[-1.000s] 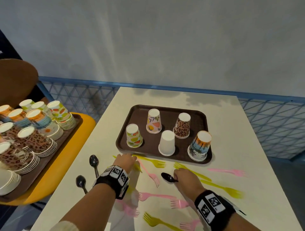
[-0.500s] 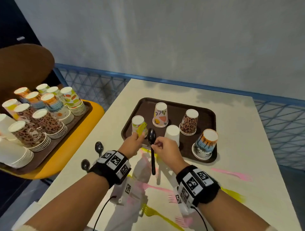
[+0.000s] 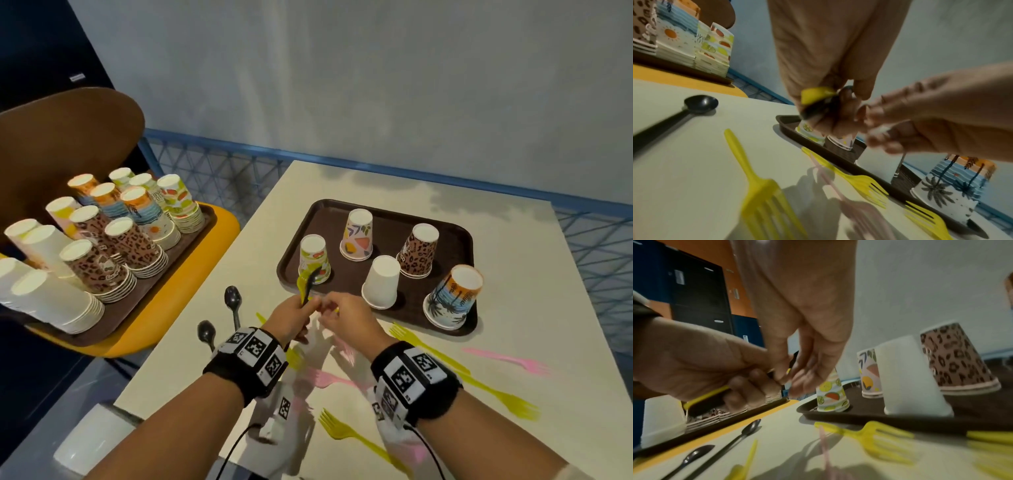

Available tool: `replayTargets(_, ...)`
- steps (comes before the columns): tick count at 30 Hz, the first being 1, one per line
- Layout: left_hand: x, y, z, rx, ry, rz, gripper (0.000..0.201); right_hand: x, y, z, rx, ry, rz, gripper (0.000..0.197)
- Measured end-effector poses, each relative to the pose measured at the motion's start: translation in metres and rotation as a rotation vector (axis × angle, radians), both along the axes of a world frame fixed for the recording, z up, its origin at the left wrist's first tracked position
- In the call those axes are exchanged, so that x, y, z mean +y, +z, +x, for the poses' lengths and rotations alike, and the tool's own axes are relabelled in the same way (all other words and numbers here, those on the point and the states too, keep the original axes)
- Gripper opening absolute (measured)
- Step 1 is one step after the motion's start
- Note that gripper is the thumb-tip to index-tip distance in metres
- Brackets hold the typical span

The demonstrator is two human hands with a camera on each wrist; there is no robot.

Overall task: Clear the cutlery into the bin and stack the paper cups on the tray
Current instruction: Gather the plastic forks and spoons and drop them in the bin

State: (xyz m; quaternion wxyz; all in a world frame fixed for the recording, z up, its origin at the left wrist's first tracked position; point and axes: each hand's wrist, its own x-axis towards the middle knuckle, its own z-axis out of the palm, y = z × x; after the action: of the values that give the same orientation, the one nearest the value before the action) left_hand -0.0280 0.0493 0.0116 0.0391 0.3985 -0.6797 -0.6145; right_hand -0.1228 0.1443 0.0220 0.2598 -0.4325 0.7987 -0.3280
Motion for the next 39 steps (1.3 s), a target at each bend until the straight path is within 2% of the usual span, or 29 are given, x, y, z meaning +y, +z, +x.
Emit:
replayTargets(3,-0.028,0.002,0.014,-0.067,-0.121,-0.355,0.035,0.018,-0.008,0.003,0.185,0.264,0.269,0.014)
replayTargets(5,-0.046,0.004,0.025,-0.187,-0.269,-0.59,0.037,0.03,-0.019,0.01,0.323,0.333,0.391,0.022)
replayTargets(7,-0.059,0.004,0.034,-0.285,-0.42,-0.704,0.038,0.039,-0.029,0.016,0.359,0.361,0.447,0.028)
replayTargets(9,-0.065,0.002,0.039,-0.365,-0.572,-0.778,0.027,0.043,-0.035,0.022,0.375,0.353,0.494,0.03)
replayTargets(11,-0.068,-0.001,0.039,-0.413,-0.697,-0.813,0.013,0.044,-0.039,0.029,0.412,0.332,0.533,0.027)
replayTargets(15,-0.068,-0.011,0.031,-0.467,-0.864,-0.863,0.031,0.046,-0.047,0.039,0.468,0.286,0.53,0.023)
replayTargets(21,-0.063,-0.027,0.024,-0.535,-0.965,-0.999,0.024,0.047,-0.029,0.033,0.544,0.177,0.502,0.02)
replayTargets(25,-0.066,-0.034,0.019,-0.566,-0.986,-1.048,0.026,0.048,-0.011,0.014,0.442,0.089,0.356,0.007)
replayTargets(29,-0.069,-0.038,0.016,-0.587,-1.048,-1.063,0.03,0.039,-0.009,-0.015,0.274,0.033,0.258,0.004)
replayTargets(34,-0.077,-0.03,0.015,-0.543,-1.013,-1.054,0.033,0.023,-0.022,-0.043,0.309,0.252,0.327,0.029)
replayTargets(39,-0.077,-0.033,0.027,-0.545,-1.025,-0.973,0.04,0.017,-0.031,-0.04,0.336,0.471,0.391,0.042)
